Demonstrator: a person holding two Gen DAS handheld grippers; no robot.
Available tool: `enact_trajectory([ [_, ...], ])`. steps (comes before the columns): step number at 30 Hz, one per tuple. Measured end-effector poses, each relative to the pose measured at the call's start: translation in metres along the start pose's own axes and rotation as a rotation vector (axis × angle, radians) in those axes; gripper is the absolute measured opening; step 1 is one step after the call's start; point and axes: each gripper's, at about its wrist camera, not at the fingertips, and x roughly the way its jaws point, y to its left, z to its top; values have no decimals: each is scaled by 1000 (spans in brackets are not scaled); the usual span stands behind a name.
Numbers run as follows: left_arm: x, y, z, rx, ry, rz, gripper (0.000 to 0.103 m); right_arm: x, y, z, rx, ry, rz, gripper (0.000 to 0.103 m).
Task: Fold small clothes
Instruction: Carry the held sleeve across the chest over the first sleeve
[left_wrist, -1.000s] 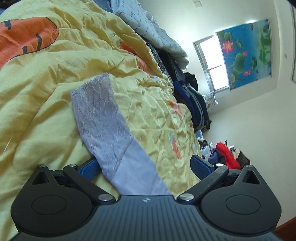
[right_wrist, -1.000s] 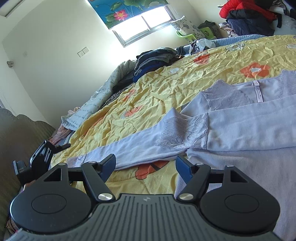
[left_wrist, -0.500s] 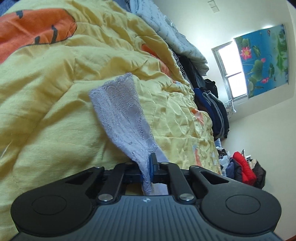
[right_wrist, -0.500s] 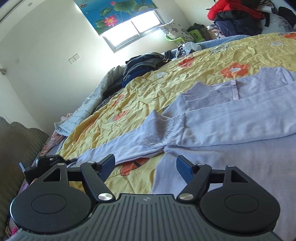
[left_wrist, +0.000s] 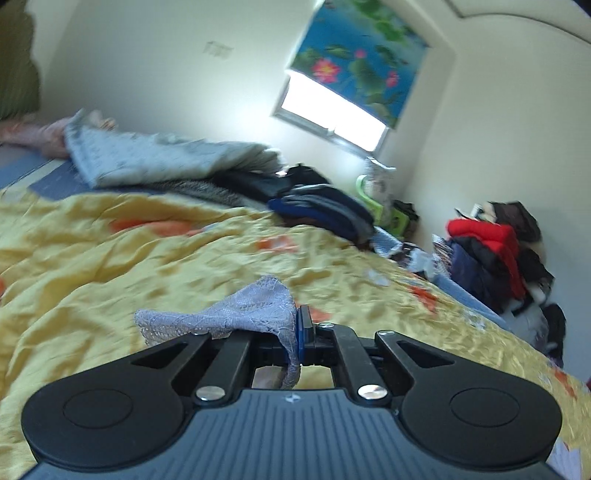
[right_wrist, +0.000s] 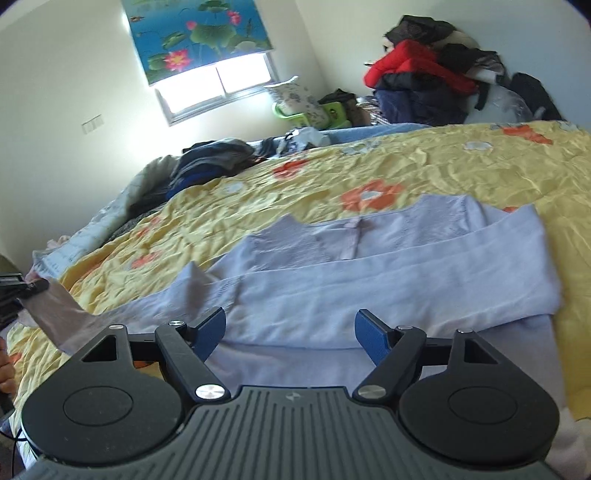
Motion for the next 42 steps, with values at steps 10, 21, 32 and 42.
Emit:
enact_trajectory([
  [10,1,-102,-19,151,28,-179,5,-7,-28,-6,49,17,-77,89],
  [21,10,-195,-61,334,101,-317,5,-30,-50,-12,100,-16,-109,90],
  [32,8,-265,-102,472,178,-417,5,-51,-68,-19,124,-36,-147,90],
  [42,6,-301,-122,523,221,-469,5,-68,-85,-25,136,-50,-190,91],
])
